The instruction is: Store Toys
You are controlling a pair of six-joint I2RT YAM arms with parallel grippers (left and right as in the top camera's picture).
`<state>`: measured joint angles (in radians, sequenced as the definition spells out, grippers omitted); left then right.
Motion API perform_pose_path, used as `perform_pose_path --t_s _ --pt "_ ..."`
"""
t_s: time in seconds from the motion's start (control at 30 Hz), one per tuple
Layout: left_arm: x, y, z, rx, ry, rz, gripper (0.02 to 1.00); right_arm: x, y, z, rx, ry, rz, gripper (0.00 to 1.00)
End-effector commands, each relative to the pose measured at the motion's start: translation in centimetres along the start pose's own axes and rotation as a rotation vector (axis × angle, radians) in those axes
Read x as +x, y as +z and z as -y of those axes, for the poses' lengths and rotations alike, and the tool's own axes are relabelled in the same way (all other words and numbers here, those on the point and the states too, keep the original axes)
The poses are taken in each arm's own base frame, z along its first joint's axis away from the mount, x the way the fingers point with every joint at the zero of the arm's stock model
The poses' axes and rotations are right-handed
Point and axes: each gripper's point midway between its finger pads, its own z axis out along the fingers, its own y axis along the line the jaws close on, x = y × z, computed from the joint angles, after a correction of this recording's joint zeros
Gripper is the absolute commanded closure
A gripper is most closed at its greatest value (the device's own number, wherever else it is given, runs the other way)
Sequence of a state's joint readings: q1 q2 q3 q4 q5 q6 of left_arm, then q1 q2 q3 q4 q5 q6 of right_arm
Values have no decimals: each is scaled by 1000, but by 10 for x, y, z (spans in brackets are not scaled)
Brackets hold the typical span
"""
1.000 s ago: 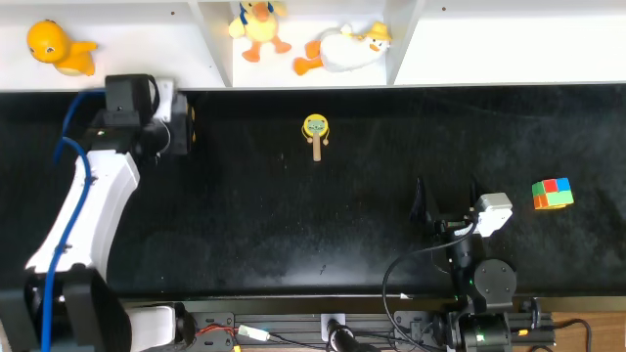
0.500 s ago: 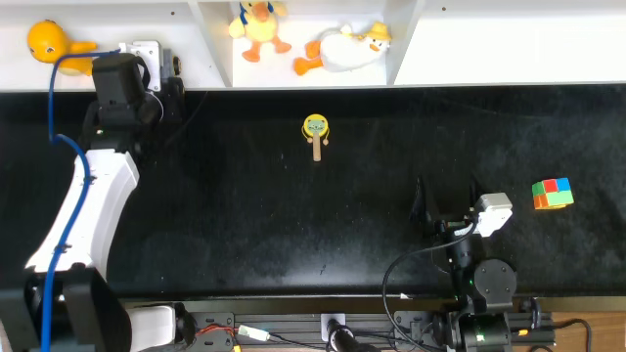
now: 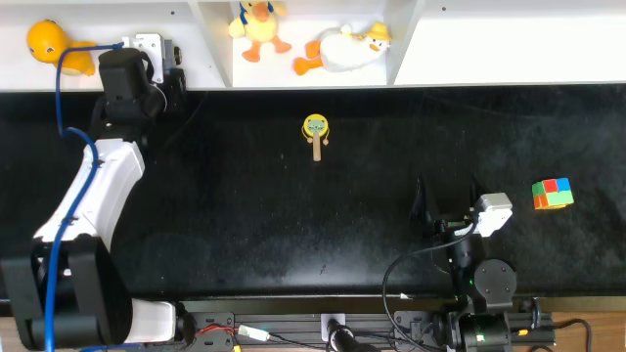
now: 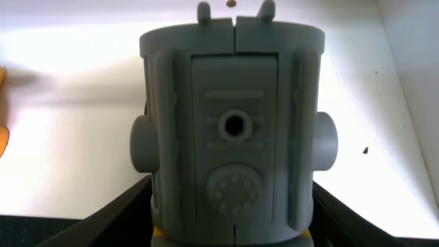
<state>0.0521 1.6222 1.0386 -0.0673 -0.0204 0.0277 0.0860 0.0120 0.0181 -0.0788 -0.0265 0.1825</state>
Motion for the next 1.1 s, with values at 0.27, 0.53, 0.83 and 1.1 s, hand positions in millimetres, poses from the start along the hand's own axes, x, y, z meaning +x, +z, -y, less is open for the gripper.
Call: perform_pose_path --t_s 0.27,0.53,0.83,1.1 --pt "-5 8 -1 -10 -10 10 982 4 0 -1 -11 -3 -4 7" --pt "-2 18 -1 -9 -10 12 982 4 0 -1 -11 -3 -4 5" --pt "2 21 0 -7 -10 1 75 4 0 -1 -11 -3 -4 7" --pt "-1 19 0 -7 -11 9 20 4 0 -1 -11 -3 -4 7"
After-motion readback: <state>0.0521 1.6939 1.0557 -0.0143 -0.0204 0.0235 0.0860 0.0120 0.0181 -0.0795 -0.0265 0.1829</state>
